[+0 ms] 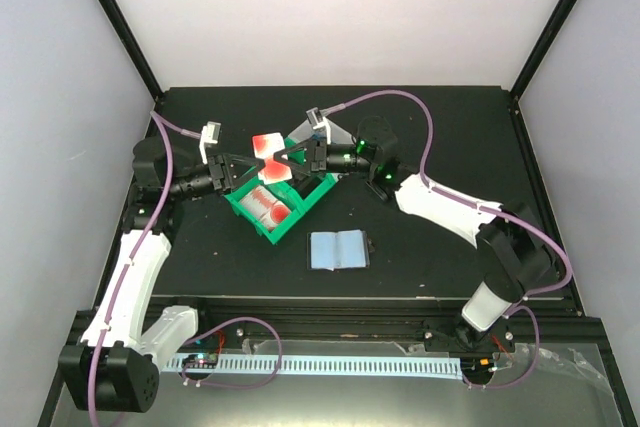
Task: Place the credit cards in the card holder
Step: Pick up the credit card from the storage box.
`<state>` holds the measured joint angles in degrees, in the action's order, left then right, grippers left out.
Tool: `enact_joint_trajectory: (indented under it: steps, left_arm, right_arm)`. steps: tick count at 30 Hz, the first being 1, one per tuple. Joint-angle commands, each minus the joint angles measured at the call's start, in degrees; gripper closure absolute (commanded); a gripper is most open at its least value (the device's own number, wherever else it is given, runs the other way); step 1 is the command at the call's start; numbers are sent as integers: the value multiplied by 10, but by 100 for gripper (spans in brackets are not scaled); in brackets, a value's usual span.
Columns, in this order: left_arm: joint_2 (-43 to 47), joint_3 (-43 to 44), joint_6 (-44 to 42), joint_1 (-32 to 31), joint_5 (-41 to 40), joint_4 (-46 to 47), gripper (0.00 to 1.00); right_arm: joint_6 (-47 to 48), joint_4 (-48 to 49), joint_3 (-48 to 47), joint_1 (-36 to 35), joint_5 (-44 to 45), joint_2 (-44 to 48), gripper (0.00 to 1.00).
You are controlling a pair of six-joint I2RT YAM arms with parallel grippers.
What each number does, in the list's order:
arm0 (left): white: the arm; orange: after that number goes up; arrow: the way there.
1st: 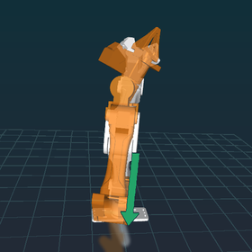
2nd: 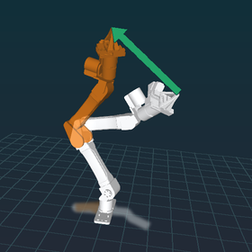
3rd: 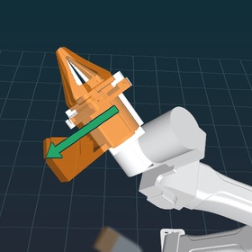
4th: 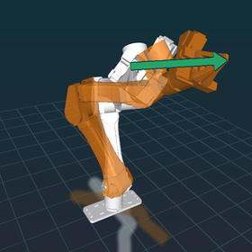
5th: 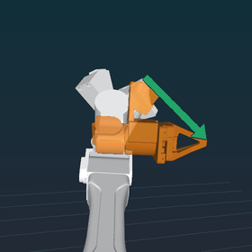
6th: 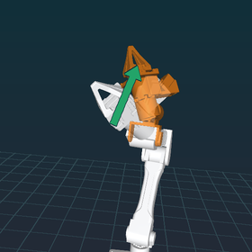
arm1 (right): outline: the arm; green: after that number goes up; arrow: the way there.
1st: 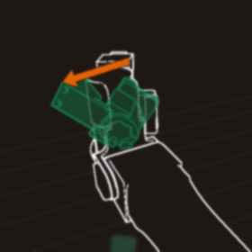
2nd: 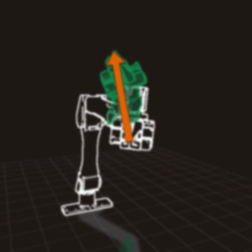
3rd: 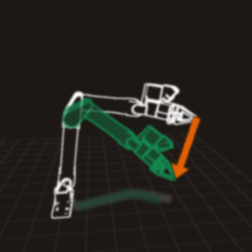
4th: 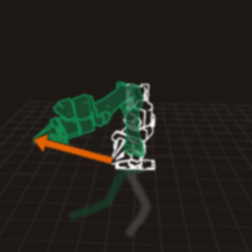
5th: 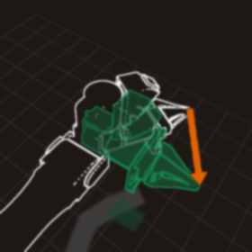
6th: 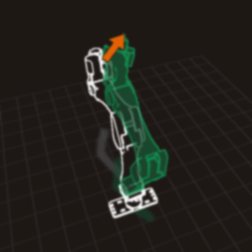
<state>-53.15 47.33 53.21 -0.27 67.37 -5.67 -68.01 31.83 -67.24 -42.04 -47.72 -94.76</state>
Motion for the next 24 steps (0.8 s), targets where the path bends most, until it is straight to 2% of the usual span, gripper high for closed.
enact_joint_trajectory:
  steps: [1, 5, 8, 10, 13, 15, 20, 24]
  left_arm:
    - [20, 0, 8, 13, 34, 35, 86]
    - [28, -7, 9, 21, 35, 37, 89]
    - [30, -10, 7, 20, 37, 34, 86]
    - [31, -10, 7, 20, 44, 35, 78]
    - [39, -6, 9, 19, 50, 38, 60]
    - [43, -2, 9, 20, 50, 37, 54]
    - [37, -6, 8, 20, 51, 36, 53]
    - [37, -9, 5, 19, 51, 36, 62]
  right_arm:
    - [-61, 53, 25, 24, 4, 29, 99]
    - [-74, 61, 31, 29, 0, 43, 99]
    - [-75, 59, 25, 30, -8, 44, 99]
    - [-73, 53, 19, 29, -12, 43, 99]
    - [-66, 42, 14, 28, -13, 39, 99]
    - [-66, 42, 11, 26, -15, 36, 99]
    - [-78, 59, 1, 13, -23, 30, 99]
    - [-87, 67, -3, 5, -27, 30, 99]
